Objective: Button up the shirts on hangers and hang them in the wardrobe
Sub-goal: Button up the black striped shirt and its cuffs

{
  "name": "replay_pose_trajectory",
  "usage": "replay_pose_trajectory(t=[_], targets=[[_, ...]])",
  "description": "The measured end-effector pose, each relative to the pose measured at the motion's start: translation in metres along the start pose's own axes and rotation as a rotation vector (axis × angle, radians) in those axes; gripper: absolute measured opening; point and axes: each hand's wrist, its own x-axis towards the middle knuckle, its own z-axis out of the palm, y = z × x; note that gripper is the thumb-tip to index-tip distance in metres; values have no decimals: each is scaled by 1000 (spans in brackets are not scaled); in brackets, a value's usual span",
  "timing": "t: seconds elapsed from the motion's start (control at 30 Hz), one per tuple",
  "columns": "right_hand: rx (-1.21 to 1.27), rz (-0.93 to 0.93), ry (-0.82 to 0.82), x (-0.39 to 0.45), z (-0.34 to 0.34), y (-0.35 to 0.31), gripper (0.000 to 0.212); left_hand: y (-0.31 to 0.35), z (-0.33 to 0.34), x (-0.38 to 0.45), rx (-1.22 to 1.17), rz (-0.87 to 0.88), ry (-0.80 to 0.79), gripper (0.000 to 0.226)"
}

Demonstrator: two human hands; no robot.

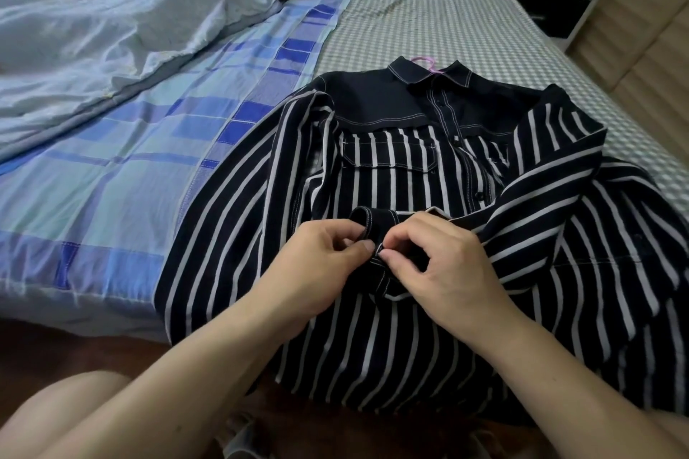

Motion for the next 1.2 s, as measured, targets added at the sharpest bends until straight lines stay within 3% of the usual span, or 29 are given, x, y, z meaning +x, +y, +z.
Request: replay_pose_trajectory(t=[0.33,0.47,0.6,0.7,0.93,1.2], targets=[[-87,-122,23,-4,0,-2,6,-2,2,2,0,-75,2,33],[-176,-160,36,-5,1,-1,4,-4,0,3,-101,-96,-32,24],[-280,-141,-57,-8,3,-7,9,-4,3,0,-29,-111,23,40],[-294,-126,-106,-7,3,-7,9,-4,7,-3,97,-58,47,34],[-315,-37,18,-7,12,-10,10,-1,8,-2,16,-47,34,31],[-302,-24,23,-3,15,-8,12,-7,3,8,50,-39,44,38]])
